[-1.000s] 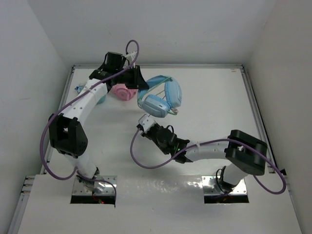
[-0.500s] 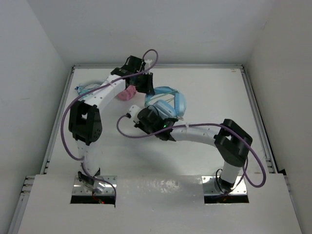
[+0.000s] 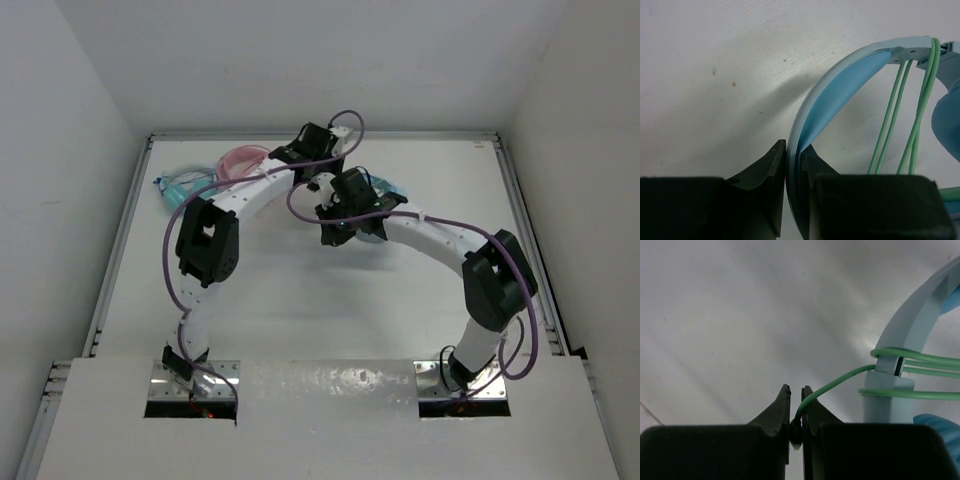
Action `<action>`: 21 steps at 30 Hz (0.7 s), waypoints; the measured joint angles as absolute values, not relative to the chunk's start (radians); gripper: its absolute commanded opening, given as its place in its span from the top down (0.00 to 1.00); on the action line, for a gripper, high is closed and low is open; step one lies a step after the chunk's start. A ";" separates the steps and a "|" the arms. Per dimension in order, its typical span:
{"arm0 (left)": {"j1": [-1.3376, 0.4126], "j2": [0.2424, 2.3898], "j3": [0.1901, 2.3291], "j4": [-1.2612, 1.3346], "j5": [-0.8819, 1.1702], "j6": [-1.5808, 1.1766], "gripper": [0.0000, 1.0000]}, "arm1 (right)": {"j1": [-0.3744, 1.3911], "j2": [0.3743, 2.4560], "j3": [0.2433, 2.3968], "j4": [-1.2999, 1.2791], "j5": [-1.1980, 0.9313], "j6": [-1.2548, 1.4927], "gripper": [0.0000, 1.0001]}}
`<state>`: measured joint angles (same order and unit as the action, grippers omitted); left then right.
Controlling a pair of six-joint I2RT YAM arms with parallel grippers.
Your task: Wrap the headphones
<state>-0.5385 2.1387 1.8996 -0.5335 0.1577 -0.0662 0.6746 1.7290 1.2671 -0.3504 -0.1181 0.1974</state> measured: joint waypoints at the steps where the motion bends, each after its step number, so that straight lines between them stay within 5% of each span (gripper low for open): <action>1: -0.542 2.163 1.913 -0.535 0.168 -0.070 1.00 | 0.655 1.737 1.267 -0.371 -0.147 0.198 1.00; 12: -0.635 2.378 2.059 -0.408 0.183 -0.191 1.00 | 0.252 1.723 1.263 -0.490 -0.360 0.461 1.00; 21: -0.655 2.433 2.114 -0.418 0.212 -0.265 1.00 | 0.192 1.860 1.430 -0.525 -0.331 0.585 1.00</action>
<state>-0.6548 2.4329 2.1143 -0.4179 0.2115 -0.2653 0.1917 1.8599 1.4300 -0.5251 -0.3309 0.5850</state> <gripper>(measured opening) 0.155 0.058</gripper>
